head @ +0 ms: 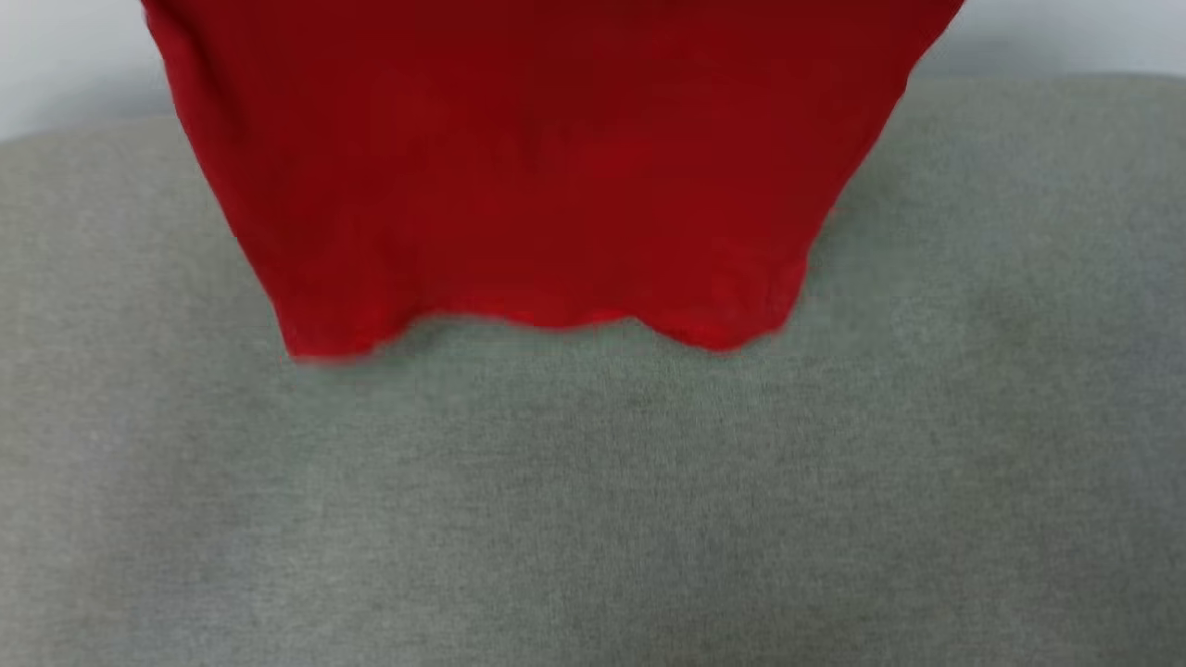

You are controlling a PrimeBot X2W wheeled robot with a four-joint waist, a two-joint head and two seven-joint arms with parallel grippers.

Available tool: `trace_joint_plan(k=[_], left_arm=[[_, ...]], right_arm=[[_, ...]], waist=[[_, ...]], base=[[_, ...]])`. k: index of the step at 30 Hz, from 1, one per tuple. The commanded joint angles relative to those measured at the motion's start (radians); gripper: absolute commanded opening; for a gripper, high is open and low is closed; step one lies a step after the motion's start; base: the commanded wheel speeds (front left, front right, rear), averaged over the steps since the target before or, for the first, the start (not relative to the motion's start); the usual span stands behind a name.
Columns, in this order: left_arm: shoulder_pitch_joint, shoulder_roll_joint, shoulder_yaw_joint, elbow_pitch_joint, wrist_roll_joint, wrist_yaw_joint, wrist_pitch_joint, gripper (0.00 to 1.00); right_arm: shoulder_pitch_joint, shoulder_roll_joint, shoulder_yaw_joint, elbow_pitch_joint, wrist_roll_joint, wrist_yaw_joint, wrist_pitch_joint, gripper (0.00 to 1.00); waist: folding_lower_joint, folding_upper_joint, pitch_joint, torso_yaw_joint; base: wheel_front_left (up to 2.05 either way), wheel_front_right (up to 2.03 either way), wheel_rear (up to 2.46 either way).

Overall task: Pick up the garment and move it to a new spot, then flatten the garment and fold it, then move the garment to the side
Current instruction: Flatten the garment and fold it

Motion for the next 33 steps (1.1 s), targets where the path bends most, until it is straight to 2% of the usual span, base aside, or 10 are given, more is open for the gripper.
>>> trace_joint_plan(k=[1,4,9,12,19,24,28,33], left_arm=[[-0.031,-0.005,-0.006,0.014,0.008,-0.005,-0.007,0.0],[-0.146,-0.017,-0.049,0.091,0.034,-0.035,-0.017,0.0],[-0.365,-0.068,-0.117,0.229,0.076,-0.071,-0.042,0.0],[-0.498,-0.101,-0.151,0.319,0.113,-0.083,-0.068,0.0],[-0.729,-0.206,-0.203,0.554,0.177,-0.093,-0.191,0.0],[-0.768,-0.25,-0.242,0.678,0.212,-0.109,-0.296,0.0],[-0.708,-0.271,-0.29,0.741,0.235,-0.117,-0.347,0.0],[-0.581,-0.315,-0.327,0.794,0.221,-0.12,-0.409,0.0]], right_arm=[[-0.027,-0.005,0.005,0.009,-0.012,-0.001,-0.011,0.0],[-0.102,-0.022,0.061,0.051,-0.049,-0.001,-0.043,0.0],[-0.241,-0.025,0.121,0.143,-0.098,-0.001,-0.099,0.0],[-0.341,-0.007,0.134,0.213,-0.135,-0.001,-0.148,0.0],[-0.531,0.052,0.144,0.421,-0.266,-0.001,-0.335,0.0],[-0.57,0.093,0.134,0.541,-0.327,-0.001,-0.446,0.0],[-0.526,0.135,0.103,0.625,-0.363,-0.001,-0.505,0.0],[-0.433,0.139,0.102,0.69,-0.356,-0.001,-0.539,0.0]], waist=[[0.0,-0.0001,0.056,-0.011],[0.0,-0.0001,0.118,-0.019],[0.0,-0.0001,0.223,-0.025],[0.0,-0.0001,0.28,-0.029],[0.0,-0.0001,0.353,-0.006],[0.0,-0.0001,0.37,0.013],[0.0,-0.0001,0.37,0.027],[0.0,-0.0001,0.345,0.051]], base=[[0.0,0.0,0.0],[0.0,0.0,0.0],[0.0,0.0,0.0],[0.0,0.0,0.0],[0.0,0.0,0.0],[0.0,0.0,0.0],[0.0,0.0,0.0],[0.0,0.0,0.0]])
